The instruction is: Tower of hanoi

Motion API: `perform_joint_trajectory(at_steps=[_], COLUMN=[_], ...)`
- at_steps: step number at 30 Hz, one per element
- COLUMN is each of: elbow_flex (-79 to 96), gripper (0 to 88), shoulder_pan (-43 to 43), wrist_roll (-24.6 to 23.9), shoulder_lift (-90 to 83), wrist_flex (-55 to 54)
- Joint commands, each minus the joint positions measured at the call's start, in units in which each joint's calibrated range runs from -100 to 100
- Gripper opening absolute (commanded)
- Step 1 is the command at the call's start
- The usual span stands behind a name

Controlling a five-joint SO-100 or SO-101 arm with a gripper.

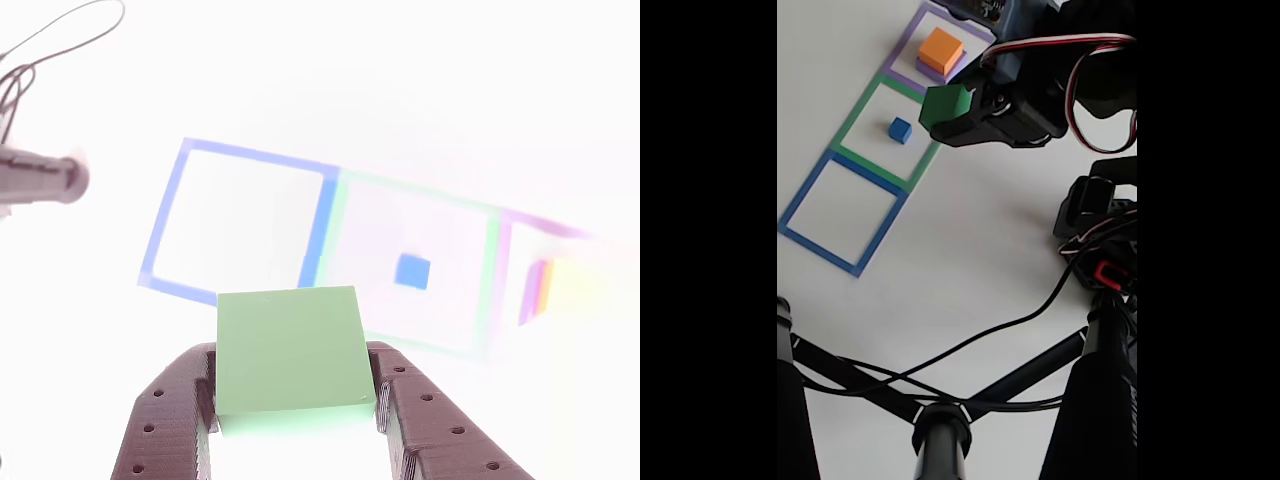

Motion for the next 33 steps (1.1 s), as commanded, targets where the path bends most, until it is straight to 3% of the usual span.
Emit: perform_joint_trajectory(at_steps=[1,7,18,27,33], elbow_flex=[1.19,19.01,63.92,85.10,86.55], gripper=[6.1,6.0,6.2,5.2,5.6], shoulder_pan=[-4.13,-6.72,-8.06,-7.39,-6.43], wrist_roll=[0.00,0.00,0.00,0.00,0.00], shoulder_lift=[0.12,-3.03,-6.99,8.68,23.21], wrist_flex=[-2.63,-16.72,-66.84,-110.48,-128.62])
